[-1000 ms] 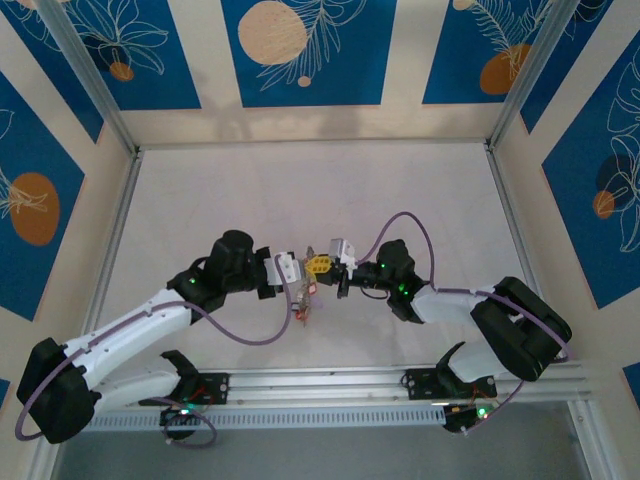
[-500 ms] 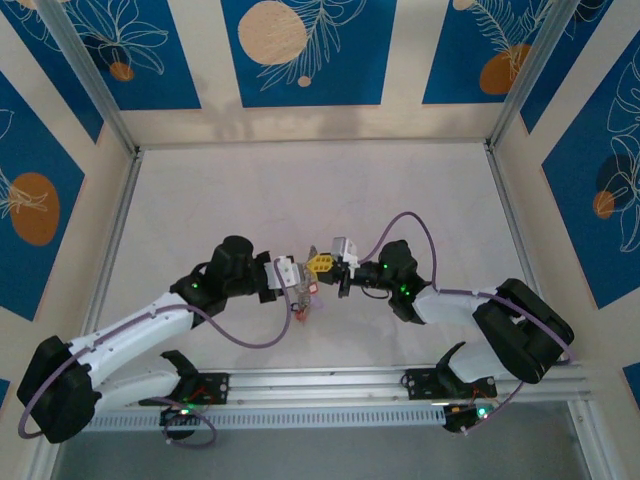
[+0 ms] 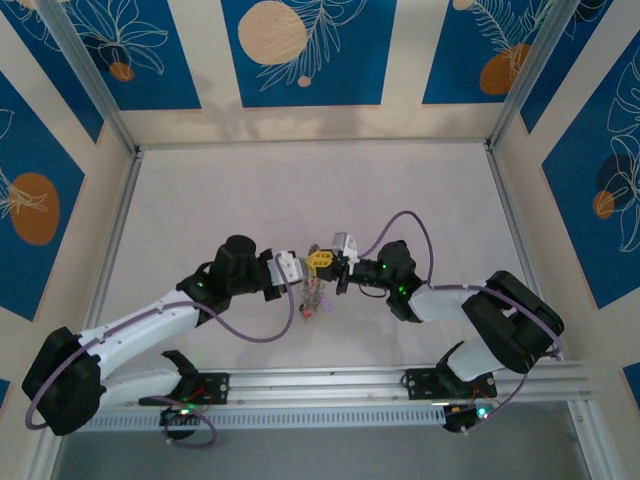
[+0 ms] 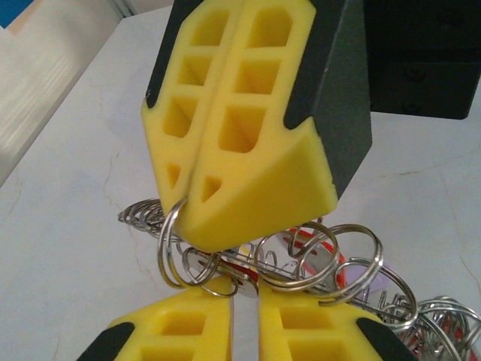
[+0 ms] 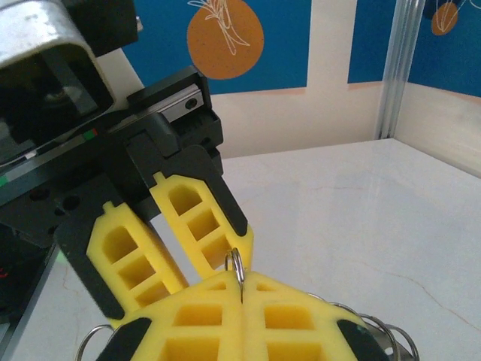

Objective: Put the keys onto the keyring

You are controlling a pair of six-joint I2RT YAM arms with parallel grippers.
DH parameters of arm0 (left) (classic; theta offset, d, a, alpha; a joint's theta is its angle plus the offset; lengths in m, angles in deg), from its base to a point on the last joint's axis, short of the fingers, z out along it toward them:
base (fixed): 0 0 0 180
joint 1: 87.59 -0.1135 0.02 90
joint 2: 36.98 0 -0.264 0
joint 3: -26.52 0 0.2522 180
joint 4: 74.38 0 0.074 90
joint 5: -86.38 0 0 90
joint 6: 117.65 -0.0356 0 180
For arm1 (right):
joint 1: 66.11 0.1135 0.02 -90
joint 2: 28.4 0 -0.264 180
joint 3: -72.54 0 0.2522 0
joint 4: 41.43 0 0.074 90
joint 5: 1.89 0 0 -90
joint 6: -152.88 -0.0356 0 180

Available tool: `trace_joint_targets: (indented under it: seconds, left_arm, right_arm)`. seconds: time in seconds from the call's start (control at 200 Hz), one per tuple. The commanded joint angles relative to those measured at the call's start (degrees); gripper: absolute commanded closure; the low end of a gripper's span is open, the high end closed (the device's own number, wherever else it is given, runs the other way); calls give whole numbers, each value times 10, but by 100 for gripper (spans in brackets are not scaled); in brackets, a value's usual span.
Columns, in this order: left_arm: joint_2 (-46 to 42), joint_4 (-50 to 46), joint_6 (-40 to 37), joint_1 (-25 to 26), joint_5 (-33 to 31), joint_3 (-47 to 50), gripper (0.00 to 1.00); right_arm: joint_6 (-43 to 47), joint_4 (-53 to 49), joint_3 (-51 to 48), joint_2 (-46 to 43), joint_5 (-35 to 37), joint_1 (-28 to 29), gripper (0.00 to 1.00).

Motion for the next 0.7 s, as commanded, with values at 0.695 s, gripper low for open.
trace_joint_targets:
  seconds: [0.695]
  left_arm:
    - [-103,-113,45,-23,12,-38,60]
  right_arm:
    - [24,75,3,-4,-73,3,100]
